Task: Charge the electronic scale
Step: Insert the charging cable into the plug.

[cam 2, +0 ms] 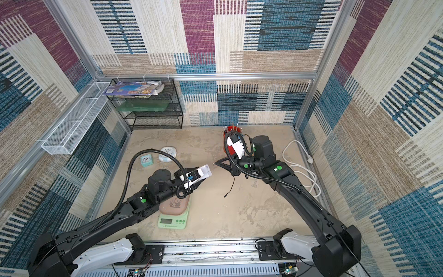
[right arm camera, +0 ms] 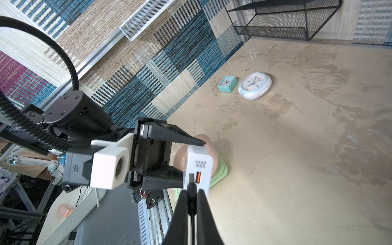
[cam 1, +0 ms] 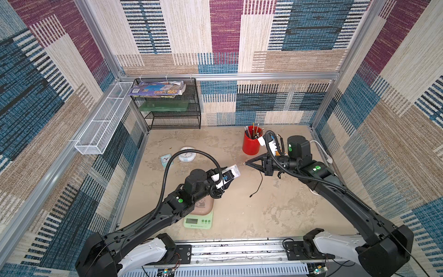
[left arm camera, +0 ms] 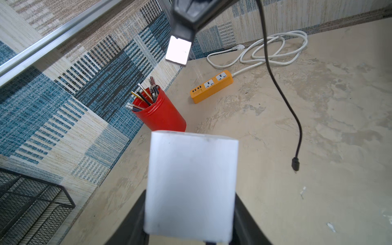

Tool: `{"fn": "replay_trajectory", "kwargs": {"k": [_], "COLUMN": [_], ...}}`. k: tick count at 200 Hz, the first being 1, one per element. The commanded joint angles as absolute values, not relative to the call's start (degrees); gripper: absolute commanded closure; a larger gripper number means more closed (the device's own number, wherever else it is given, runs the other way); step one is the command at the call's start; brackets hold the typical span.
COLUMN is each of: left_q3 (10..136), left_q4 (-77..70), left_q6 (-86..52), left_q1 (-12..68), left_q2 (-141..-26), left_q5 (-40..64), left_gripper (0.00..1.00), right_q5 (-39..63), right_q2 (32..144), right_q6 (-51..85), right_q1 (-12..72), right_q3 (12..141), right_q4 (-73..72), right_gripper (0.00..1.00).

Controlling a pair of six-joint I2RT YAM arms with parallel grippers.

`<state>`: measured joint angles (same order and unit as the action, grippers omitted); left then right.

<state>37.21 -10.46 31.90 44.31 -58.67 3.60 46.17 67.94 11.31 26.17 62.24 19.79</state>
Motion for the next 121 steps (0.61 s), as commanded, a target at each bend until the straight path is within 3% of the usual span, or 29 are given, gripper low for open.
{"fn": "replay_trajectory", "kwargs": {"k": [1, 121], "left_q3": [36.37, 34.27], "left_q4": [-15.74, -18.41], "left_q6": [35.48, 35.59], "left_q1": [43.92, 43.59], "left_q2": [-57.49, -55.85], "left_q5": [4.57, 2.38], "left_gripper": [0.62, 0.62], "right_q5": [43.52, 40.32], "right_q2": [69.1, 73.97], "right_q6": [9.67, 11.64], "right_q1": [28.03, 33.0], "right_q3": [63.22, 65.3], "right_q4": [21.06, 21.42], "right_gripper": [1.0, 1.0]}}
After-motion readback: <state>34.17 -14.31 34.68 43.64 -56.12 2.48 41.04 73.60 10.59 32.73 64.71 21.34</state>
